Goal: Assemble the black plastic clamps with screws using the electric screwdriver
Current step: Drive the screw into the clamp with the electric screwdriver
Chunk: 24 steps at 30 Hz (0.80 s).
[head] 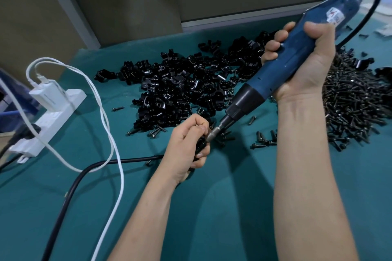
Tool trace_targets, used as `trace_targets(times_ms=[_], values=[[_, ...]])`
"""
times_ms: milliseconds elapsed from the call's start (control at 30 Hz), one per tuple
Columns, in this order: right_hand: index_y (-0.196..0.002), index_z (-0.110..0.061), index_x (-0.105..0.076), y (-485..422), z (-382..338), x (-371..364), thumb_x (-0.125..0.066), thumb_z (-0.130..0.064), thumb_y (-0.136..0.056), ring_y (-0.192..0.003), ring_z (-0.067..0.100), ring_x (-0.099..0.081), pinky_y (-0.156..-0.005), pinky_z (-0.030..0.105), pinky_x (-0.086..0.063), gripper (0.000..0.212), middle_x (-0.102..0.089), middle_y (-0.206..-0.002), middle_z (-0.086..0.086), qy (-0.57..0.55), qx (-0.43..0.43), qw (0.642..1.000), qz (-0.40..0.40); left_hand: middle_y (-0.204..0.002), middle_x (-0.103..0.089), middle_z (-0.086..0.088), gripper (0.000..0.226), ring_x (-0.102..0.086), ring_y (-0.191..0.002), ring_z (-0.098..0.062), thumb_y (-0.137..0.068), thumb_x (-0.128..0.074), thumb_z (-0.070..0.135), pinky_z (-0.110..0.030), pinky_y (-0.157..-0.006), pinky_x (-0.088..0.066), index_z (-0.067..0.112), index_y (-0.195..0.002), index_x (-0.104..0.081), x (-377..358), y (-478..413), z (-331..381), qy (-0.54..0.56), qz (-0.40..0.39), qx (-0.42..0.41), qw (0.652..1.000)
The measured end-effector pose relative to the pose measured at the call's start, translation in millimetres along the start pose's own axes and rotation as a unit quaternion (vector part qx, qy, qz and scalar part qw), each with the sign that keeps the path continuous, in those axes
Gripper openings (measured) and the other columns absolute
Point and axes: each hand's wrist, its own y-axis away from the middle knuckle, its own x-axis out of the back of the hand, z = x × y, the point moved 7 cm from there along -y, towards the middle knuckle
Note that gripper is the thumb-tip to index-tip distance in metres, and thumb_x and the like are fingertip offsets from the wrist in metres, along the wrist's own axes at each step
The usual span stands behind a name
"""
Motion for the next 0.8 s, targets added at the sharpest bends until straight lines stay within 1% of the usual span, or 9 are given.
trace_targets(times_ms=[100,200,267,367,467,600,700,800], values=[[-0.077,-0.01,-0.052,0.6,1.5,0.9,-0.05,-0.024,-0.071,-0.051,0.014,-0.05,-0.043,0.021,-0.039,0.015,-0.052,-0.064,0.001,0.0,0.002,1.0,-0.002,-0.058,-0.043,0.006,0.022,-0.029,-0.039,-0.008,-0.084,-0.042,0.016,-0.01,-0.036,-0.021,0.023,-0.064,-0.048,1.1,0.2,-0.4,0.002,0.003,0.001,1.0],[-0.079,-0.01,-0.052,1.0,4.0,3.0,-0.048,-0.023,-0.079,-0.052,0.014,-0.05,-0.044,0.021,-0.04,0.014,-0.053,-0.065,0.001,-0.004,0.005,1.0,-0.007,-0.058,-0.042,0.005,0.021,-0.029,-0.039,-0.009,-0.084,-0.042,0.017,-0.011,-0.036,-0.021,0.023,-0.065,-0.048,1.9,-0.3,0.0,-0.003,0.007,-0.001,1.0],[-0.079,-0.01,-0.053,0.6,4.3,3.2,-0.048,-0.022,-0.08,-0.052,0.014,-0.051,-0.044,0.021,-0.041,0.014,-0.054,-0.066,0.001,-0.01,0.004,1.0,-0.011,-0.059,-0.042,0.005,0.021,-0.028,-0.039,-0.009,-0.084,-0.042,0.017,-0.011,-0.036,-0.022,0.023,-0.065,-0.048,2.2,-0.5,0.4,-0.001,0.011,-0.003,1.0],[-0.081,-0.01,-0.055,0.6,2.7,5.4,-0.051,-0.022,-0.079,-0.056,0.015,-0.056,-0.045,0.021,-0.042,0.014,-0.058,-0.071,0.002,-0.009,0.006,1.0,-0.01,-0.059,-0.041,0.004,0.021,-0.029,-0.04,-0.009,-0.085,-0.043,0.019,-0.012,-0.036,-0.022,0.022,-0.065,-0.048,1.5,-0.6,1.7,-0.002,0.011,-0.008,1.0],[-0.082,-0.01,-0.056,1.9,3.0,11.6,-0.051,-0.026,-0.087,-0.062,0.016,-0.061,-0.045,0.021,-0.043,0.017,-0.06,-0.074,0.002,-0.002,0.009,1.0,0.008,-0.061,-0.042,0.004,0.022,-0.03,-0.042,-0.01,-0.089,-0.044,0.022,-0.013,-0.036,-0.022,0.022,-0.067,-0.05,3.0,0.0,5.2,-0.01,0.014,-0.025,1.0],[-0.076,-0.011,-0.057,1.3,4.1,17.0,-0.048,-0.039,-0.089,-0.062,0.017,-0.061,-0.042,0.02,-0.041,0.031,-0.058,-0.068,0.001,-0.001,-0.003,0.999,0.032,-0.062,-0.039,0.003,0.024,-0.03,-0.043,-0.01,-0.09,-0.046,0.029,-0.013,-0.036,-0.023,0.021,-0.067,-0.05,4.3,1.2,6.7,-0.024,0.023,-0.031,0.999],[-0.075,-0.011,-0.055,1.9,3.2,16.2,-0.048,-0.038,-0.088,-0.058,0.015,-0.058,-0.042,0.021,-0.041,0.031,-0.056,-0.064,0.0,-0.006,0.001,1.0,0.028,-0.061,-0.038,0.001,0.024,-0.029,-0.042,-0.011,-0.09,-0.046,0.027,-0.012,-0.037,-0.023,0.021,-0.067,-0.05,3.3,0.9,4.6,-0.024,0.021,-0.029,0.999],[-0.074,-0.011,-0.054,-0.4,1.4,19.0,-0.048,-0.037,-0.088,-0.056,0.014,-0.055,-0.041,0.021,-0.04,0.03,-0.055,-0.063,-0.001,0.001,0.006,0.999,0.031,-0.061,-0.04,0.003,0.023,-0.03,-0.042,-0.011,-0.089,-0.045,0.025,-0.012,-0.037,-0.022,0.021,-0.067,-0.05,1.7,-0.1,3.4,-0.026,0.021,-0.023,0.999]])
